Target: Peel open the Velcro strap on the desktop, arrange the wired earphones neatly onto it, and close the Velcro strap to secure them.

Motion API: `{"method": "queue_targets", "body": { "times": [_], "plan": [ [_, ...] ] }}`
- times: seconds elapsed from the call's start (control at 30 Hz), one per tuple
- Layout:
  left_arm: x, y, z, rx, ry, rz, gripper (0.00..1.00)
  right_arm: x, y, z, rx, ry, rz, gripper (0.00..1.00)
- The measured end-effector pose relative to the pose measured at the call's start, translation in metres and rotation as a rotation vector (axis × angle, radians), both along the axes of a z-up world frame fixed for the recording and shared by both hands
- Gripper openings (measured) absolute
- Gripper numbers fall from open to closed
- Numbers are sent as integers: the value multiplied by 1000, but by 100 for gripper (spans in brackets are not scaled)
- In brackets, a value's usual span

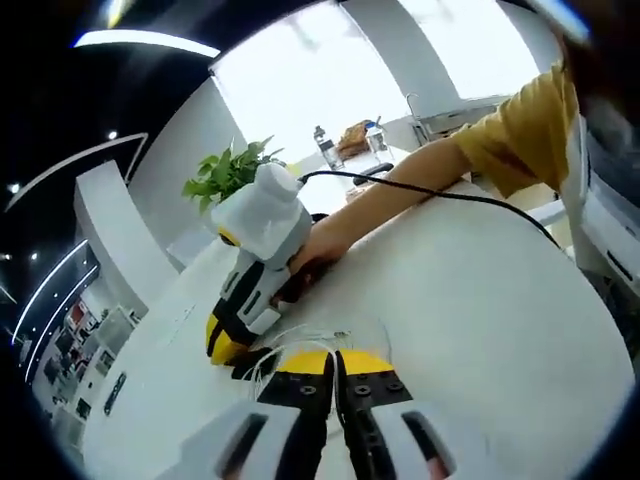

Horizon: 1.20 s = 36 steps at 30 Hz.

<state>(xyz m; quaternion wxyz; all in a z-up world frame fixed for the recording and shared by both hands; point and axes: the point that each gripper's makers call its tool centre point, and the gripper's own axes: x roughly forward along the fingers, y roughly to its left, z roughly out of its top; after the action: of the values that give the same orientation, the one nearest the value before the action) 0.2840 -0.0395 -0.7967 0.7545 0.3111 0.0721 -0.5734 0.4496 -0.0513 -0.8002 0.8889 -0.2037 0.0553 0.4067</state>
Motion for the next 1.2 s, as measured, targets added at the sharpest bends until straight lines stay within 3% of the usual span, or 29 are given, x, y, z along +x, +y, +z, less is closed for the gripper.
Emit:
{"method": "queue_targets", "body": {
  "times": [0.1, 0.23, 0.37, 0.43, 0.5, 0.7, 0.8, 0.97, 1.07, 1.2],
  "plan": [
    [4, 3, -1, 10, -11, 9, 6, 2, -7, 3, 19, 20, -27, 12],
    [12, 9, 3, -9, -12, 39, 6, -2, -16, 14, 115, 30, -40, 12],
    [23, 17, 10, -52, -2, 91, 7, -21, -11, 13, 142, 69, 18, 12],
    [27, 21, 10, -59, 7, 107, 8, -39, -3, 10, 136, 92, 92, 12],
    [31, 23, 10, -70, 16, 120, 9, -45, -1, 5, 99, 98, 110, 11],
    [42, 29, 14, -131, 55, 174, 13, -42, 1, -1, 83, 110, 110, 8],
    [51, 35, 14, -146, 49, 215, 19, -46, 4, -2, 72, 106, 124, 6],
    [65, 46, 21, -193, 41, 285, 19, -46, 6, -3, 80, 122, 129, 4],
    [72, 53, 32, -258, 42, 327, 19, -46, 9, -6, 85, 150, 126, 4],
    [84, 66, 49, -353, 2, 394, 20, -45, 11, -8, 92, 171, 109, 3]
  ]
}}
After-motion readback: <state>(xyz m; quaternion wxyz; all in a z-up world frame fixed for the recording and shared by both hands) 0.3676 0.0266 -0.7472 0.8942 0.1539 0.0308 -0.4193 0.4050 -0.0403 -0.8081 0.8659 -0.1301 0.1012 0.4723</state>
